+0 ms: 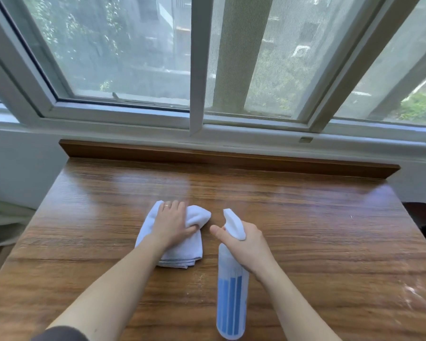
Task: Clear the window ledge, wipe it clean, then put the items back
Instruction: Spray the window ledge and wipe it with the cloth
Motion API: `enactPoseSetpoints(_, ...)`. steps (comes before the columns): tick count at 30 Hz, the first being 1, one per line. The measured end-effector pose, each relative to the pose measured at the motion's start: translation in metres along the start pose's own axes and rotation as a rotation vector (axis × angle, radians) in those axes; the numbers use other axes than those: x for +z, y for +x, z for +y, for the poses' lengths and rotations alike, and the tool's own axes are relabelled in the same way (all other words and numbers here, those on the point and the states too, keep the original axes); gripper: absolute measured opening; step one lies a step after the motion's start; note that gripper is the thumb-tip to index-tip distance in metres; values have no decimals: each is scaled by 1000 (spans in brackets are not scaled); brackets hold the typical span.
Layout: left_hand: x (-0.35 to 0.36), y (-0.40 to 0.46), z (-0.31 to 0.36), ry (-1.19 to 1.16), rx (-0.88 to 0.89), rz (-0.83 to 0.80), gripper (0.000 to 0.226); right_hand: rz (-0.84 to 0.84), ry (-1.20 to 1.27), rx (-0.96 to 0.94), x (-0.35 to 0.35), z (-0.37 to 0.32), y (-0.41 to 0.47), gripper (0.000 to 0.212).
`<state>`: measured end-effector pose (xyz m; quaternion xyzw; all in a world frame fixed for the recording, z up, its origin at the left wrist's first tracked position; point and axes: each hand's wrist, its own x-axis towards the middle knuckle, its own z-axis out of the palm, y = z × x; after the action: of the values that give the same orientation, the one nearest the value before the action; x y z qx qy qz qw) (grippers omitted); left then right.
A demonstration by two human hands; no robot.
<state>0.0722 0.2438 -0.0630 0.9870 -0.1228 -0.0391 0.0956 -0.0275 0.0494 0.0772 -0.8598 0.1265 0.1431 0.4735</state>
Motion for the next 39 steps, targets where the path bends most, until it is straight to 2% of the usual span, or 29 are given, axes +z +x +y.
enactPoseSetpoints(5, 2, -25, -1, 3, -20, -37, 58, 41, 27, 7, 12, 6, -23, 58)
enactPoseSetpoints(13, -15, -29, -14, -176, -38, -121, 49, 48, 20, 59, 30, 21, -59, 47)
enactPoseSetpoints(18, -21, -35, -19, -183, -56, -144, 51, 11, 11, 70, 39, 32, -77, 43)
enactPoseSetpoints(35, -7, -46, -19, -69, -123, -87, 60, -117, -87, 92, 26, 52, -80, 53)
enactPoseSetpoints(39, -5, -48, -16, -64, -124, -69, 56, -109, -56, 84, 25, 55, -78, 46)
